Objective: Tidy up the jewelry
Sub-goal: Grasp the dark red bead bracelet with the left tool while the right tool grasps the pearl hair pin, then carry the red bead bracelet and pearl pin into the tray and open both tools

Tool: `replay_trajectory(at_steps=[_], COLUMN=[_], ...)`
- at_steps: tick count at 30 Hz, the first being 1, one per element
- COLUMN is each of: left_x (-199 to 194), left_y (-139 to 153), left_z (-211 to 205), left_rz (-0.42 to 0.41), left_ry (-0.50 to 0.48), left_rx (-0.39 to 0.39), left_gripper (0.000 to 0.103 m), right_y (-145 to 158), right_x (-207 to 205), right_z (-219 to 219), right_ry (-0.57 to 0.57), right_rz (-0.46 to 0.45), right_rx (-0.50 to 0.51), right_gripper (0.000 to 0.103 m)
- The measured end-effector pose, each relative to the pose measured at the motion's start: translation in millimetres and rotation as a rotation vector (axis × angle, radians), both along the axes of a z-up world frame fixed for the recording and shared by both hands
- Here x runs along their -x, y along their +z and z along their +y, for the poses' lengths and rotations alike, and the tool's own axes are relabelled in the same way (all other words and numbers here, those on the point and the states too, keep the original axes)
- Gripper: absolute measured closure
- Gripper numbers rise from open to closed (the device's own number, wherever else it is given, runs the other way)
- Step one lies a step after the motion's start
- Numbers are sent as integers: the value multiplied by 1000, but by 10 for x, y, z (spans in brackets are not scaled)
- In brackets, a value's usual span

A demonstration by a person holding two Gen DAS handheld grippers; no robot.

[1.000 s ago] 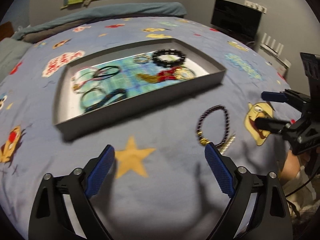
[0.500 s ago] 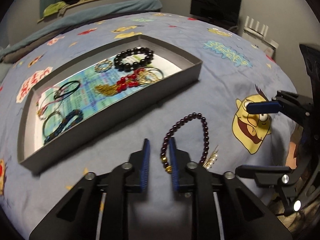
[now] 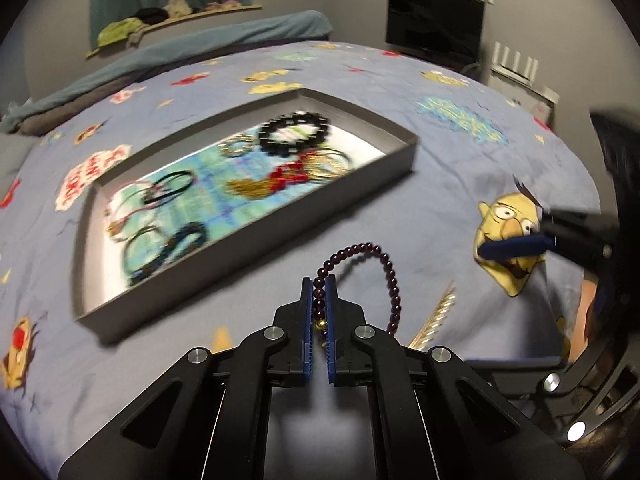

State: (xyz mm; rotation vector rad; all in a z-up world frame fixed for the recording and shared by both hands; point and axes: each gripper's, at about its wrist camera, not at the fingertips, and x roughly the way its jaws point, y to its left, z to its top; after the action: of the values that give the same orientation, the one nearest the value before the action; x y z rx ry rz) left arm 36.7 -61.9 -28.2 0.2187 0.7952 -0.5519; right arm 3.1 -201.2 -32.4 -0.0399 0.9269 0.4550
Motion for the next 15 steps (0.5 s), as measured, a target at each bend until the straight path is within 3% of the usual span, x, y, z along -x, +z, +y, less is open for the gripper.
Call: replay_trajectory(at_steps=[9, 12, 15], left_x=[29, 44, 53], left_y=[26, 25, 18], left_z=[364, 410, 448], left_rz=[9, 8, 9], left_ry=[59, 59, 60], left_rx=[37, 48, 54], left_gripper=[97, 97, 97], right_y=[-107, -141, -157], right_x=[55, 43, 64], right_z=[265, 319, 341], right_ry=[-56, -73, -59], right_rz=[-59, -92, -112], right_rx=[27, 79, 108], right_gripper=[23, 33, 33])
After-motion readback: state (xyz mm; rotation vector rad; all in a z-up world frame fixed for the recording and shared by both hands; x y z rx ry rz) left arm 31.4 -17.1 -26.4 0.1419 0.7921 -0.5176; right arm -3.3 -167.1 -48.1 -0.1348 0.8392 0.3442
